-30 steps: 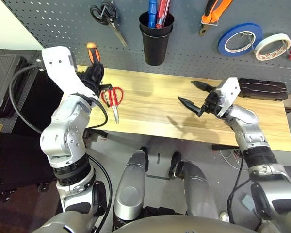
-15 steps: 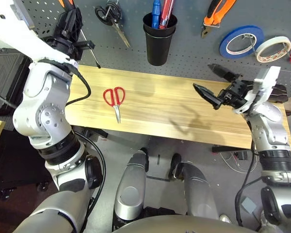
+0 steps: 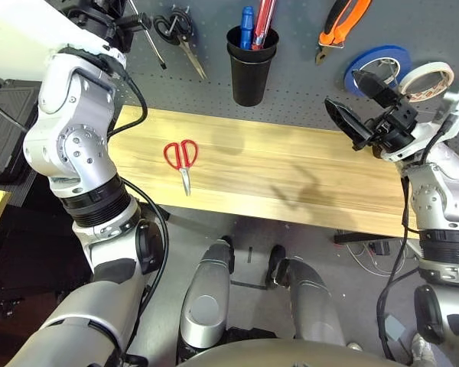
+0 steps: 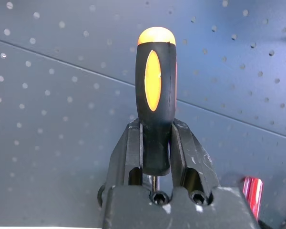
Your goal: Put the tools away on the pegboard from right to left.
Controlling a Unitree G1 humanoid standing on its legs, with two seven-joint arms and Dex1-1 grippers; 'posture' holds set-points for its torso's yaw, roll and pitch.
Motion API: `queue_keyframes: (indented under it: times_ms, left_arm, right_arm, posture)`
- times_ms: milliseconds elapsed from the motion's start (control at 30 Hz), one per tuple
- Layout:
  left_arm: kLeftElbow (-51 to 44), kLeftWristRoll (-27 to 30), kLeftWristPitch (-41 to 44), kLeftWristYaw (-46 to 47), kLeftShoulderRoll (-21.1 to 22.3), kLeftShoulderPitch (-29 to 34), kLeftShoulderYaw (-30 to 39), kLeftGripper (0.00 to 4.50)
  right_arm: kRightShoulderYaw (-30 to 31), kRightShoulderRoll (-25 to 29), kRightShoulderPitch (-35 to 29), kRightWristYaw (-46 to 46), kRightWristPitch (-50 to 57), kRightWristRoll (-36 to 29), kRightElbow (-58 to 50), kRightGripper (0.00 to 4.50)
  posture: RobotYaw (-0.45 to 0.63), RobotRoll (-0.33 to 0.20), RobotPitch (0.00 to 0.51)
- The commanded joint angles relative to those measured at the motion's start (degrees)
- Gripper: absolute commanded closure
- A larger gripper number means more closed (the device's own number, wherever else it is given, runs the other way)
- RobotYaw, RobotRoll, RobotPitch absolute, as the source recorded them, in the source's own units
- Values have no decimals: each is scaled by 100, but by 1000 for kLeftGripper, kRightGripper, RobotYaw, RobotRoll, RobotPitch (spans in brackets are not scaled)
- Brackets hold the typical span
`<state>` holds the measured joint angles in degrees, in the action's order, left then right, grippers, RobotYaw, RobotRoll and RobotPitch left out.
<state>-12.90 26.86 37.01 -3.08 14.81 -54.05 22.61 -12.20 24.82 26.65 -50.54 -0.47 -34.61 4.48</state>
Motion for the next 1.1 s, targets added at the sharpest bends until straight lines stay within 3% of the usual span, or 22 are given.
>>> queue_keyframes:
  times_ms: [33, 367, 833, 1100]
  left_arm:
    - [159, 32, -252, 93, -25, -261, -72, 3847]
    - [635, 92, -652, 320, -248, -688, -141, 3848]
    - [1307, 234, -1082, 720, -883, -1287, -192, 3848]
    - [1585, 231, -1215, 821, -1311, -1193, -286, 3848]
  right_arm:
    - [-162, 22, 40, 21, -77, -55, -148, 0]
    - [-132, -151, 166, 139, -352, -8, -135, 0]
    - [-37, -278, 216, 306, -407, 130, -92, 0]
    - [9, -362, 214, 398, -462, 242, -100, 0]
  posture:
    - [228, 0, 226]
    - [224, 0, 223]
    - [218, 0, 226]
    - [207, 0, 235]
